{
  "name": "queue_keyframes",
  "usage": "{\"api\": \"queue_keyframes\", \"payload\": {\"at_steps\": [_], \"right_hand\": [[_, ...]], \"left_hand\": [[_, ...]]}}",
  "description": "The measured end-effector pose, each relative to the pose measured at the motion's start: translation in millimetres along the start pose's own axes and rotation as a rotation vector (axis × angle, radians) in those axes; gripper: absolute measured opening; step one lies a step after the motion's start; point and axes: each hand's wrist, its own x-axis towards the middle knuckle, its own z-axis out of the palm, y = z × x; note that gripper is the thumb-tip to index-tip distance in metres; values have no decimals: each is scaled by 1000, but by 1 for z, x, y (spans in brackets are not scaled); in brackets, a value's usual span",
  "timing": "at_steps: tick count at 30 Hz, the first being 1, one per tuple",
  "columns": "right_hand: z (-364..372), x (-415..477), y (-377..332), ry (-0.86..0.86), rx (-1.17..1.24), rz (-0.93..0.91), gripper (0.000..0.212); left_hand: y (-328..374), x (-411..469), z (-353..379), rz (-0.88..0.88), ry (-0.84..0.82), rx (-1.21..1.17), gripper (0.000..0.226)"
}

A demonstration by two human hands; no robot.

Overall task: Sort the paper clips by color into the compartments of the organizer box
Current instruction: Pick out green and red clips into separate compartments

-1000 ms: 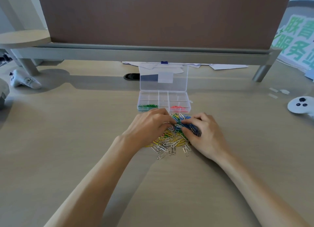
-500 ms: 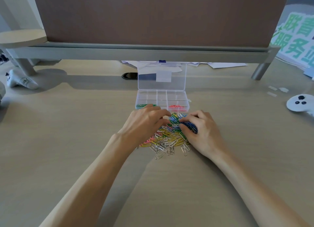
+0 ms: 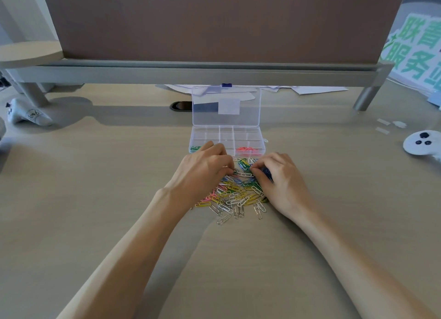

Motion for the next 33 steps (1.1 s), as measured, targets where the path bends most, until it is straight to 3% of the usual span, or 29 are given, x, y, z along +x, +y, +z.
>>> {"api": "queue_keyframes", "payload": {"at_steps": [11,16,26,33], "right_hand": [[-6,0,-4,57,114,-51,5],[-10,0,-7,28,144,-94,14],[-8,0,-4,15,132,-146,11],[-4,0,-1,95,101,-94,4]], "left_hand": [[1,6,-4,-172,-67,-294,8],[10,8,-7,-208,-144,-452,24],[15,5,-9,-191,-114,-249,11],[9,5,-8,-123,-142,-157,23]]}}
